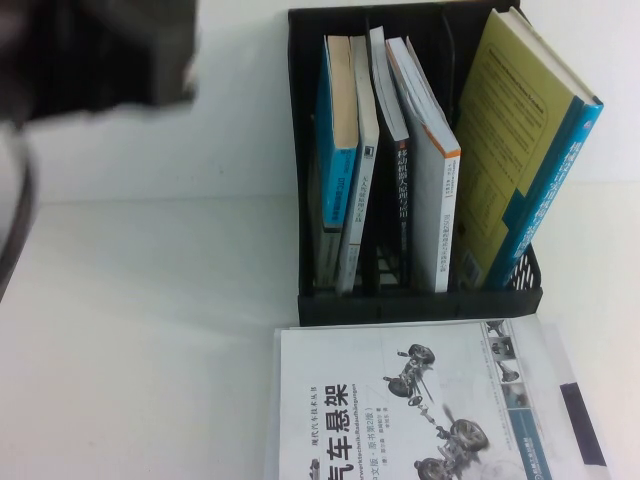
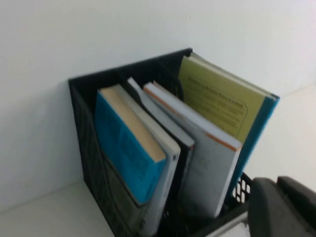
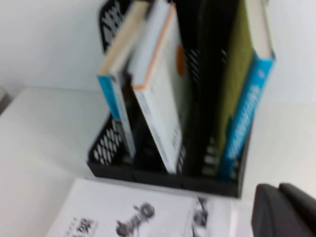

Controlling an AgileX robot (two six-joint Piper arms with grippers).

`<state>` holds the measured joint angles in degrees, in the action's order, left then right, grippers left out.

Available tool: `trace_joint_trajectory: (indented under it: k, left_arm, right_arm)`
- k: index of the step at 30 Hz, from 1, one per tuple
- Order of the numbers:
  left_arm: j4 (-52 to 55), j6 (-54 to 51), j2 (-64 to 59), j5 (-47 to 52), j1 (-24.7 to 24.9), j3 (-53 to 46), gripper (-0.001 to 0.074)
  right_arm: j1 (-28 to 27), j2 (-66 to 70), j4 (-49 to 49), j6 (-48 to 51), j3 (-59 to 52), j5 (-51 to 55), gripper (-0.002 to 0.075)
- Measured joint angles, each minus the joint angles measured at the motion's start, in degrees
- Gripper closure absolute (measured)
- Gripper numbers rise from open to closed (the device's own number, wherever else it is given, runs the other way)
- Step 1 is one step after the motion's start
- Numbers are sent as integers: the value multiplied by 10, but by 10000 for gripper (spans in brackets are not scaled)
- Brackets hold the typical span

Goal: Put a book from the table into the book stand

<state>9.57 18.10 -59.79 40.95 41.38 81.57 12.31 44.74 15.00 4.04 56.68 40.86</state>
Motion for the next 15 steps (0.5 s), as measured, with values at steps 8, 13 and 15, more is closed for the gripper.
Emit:
trace_joint_trajectory:
  k: [8,13,15]
  left_arm:
    - [-9,70,196,-104,0,-292,734]
    - [-15,84,237,-116,0,-376,734]
    - [-20,88,239,-113,0,-388,734]
  right_arm:
    - [0,-148,-55,-68,-199,-75,728]
    - [0,-205,-57,-70,-274,-152,728]
    - [0,-215,-57,-70,-289,-151,728]
